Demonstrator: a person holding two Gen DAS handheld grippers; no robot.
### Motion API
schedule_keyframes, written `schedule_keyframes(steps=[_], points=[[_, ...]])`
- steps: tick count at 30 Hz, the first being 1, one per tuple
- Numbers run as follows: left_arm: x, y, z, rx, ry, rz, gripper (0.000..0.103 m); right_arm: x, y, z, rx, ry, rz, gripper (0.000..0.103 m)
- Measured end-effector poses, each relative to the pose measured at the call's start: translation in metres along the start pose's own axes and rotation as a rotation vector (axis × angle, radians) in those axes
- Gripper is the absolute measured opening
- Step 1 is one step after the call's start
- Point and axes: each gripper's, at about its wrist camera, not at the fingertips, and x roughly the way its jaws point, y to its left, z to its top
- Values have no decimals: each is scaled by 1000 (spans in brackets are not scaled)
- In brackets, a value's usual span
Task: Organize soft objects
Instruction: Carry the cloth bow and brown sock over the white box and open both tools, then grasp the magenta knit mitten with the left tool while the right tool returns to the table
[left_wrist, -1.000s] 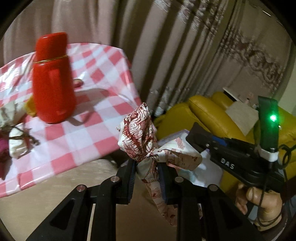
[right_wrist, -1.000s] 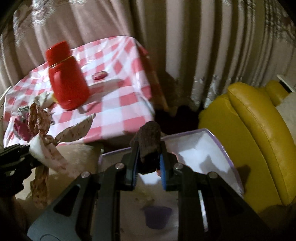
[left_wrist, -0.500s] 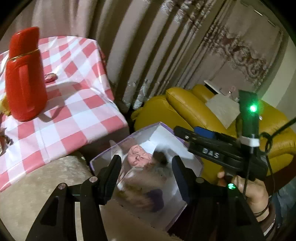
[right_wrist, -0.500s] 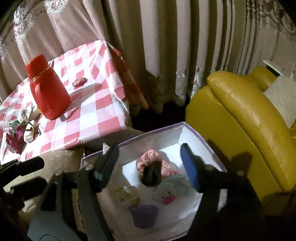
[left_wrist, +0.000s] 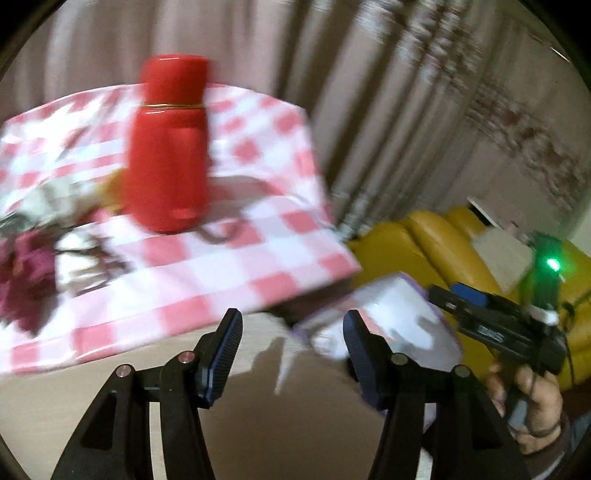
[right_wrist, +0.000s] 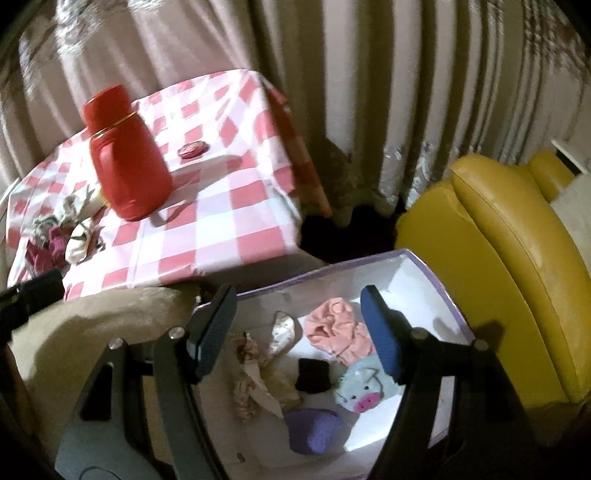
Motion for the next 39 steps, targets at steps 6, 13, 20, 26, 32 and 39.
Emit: schedule_keyframes(steps=[6,13,20,26,32,39], points=[[-33,83,-7,-220,-39,70,58,5,44,2,-82,15,71,72],[-61,176,-20,-506,-66,206,58,13,109,9,-200,31,181,72],[-65,225,-17,-594,-63,266,58,18,159,19,-289,37,256,72],[-45,254,-10,-668,12,251,58,24,201,28,-368,35,309,72],[-26,278,-1,-724,31,250,58,31,237,31,-432,50,361,72],[-10,296,4,-768,9,210,58,43,286,32,-526,93,449,72]])
